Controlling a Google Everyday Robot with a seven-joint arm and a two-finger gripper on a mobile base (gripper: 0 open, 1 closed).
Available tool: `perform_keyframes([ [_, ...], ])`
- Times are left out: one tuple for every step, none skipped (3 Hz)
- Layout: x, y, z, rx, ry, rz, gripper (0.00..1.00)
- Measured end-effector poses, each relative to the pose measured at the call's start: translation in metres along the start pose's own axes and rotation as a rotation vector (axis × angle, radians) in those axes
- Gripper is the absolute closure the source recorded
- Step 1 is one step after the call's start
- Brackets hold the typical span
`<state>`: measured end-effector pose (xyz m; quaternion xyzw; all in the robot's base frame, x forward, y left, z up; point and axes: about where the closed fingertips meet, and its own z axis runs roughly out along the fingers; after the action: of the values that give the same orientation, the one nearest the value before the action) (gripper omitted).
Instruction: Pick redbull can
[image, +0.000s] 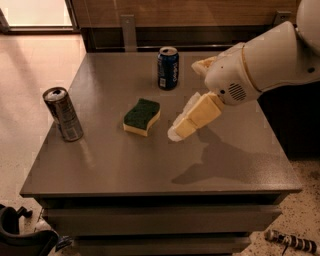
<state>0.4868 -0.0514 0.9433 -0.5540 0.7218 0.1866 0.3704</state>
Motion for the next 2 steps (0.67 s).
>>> perform_keyframes([
  [-0.0202, 0.0041, 0.018, 0.018, -0.123, 0.087, 0.0],
  [-0.0212, 0.0053, 0.0194, 0.015, -0.129, 0.083, 0.0],
])
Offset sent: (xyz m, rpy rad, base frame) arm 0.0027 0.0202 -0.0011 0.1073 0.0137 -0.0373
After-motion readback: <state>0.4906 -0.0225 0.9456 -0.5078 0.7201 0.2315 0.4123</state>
